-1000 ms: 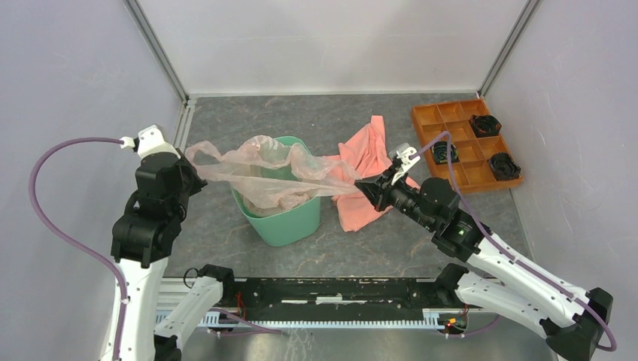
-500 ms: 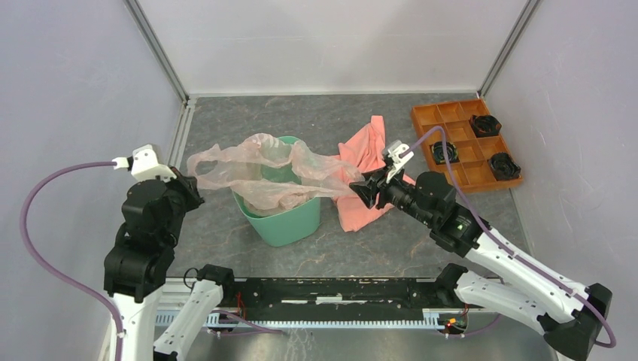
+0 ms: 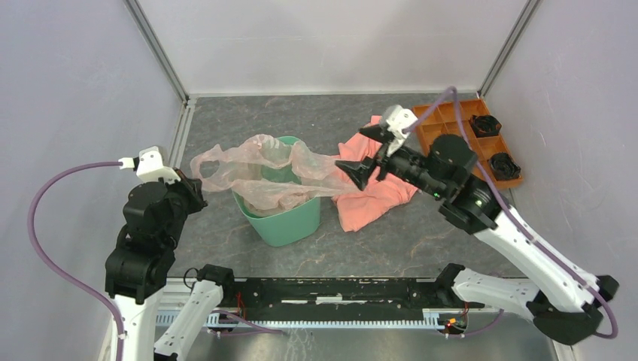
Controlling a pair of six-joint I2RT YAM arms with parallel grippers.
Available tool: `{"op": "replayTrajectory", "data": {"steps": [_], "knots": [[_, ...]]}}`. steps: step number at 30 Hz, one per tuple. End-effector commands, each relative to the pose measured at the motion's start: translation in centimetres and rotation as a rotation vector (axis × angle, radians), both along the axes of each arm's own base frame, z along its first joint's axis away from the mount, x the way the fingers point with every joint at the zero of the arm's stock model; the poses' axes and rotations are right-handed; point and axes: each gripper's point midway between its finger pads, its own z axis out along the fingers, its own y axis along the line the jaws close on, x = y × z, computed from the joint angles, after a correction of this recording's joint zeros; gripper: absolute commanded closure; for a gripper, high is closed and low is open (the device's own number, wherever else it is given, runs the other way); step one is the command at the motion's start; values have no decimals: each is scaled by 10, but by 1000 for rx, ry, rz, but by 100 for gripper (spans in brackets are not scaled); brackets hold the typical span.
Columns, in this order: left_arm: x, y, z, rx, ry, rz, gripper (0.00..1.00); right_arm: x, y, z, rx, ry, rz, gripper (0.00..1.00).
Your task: Put the trash bags into the trash bin
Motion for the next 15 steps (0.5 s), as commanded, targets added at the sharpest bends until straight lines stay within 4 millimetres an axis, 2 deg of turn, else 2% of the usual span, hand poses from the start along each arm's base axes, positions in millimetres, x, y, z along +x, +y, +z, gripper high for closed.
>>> {"op": "replayTrajectory", "data": {"steps": [1, 4, 7, 10, 14, 15], "knots": [[4, 2, 5, 52, -23, -17, 98, -21, 68, 15, 54, 46, 341, 2], [4, 7, 1, 42, 4, 22, 98, -27, 107, 1, 50, 158, 484, 2], [5, 6, -4, 32, 29, 32, 98, -29, 137, -18, -11, 207, 523, 6], [6, 6, -7, 30, 38, 31, 98, -24, 154, -35, -82, 215, 486, 12], [6, 5, -6, 30, 36, 30, 98, -22, 164, -59, -144, 249, 468, 13], [6, 6, -6, 31, 38, 31, 98, -23, 166, -64, -153, 260, 473, 19]]}}
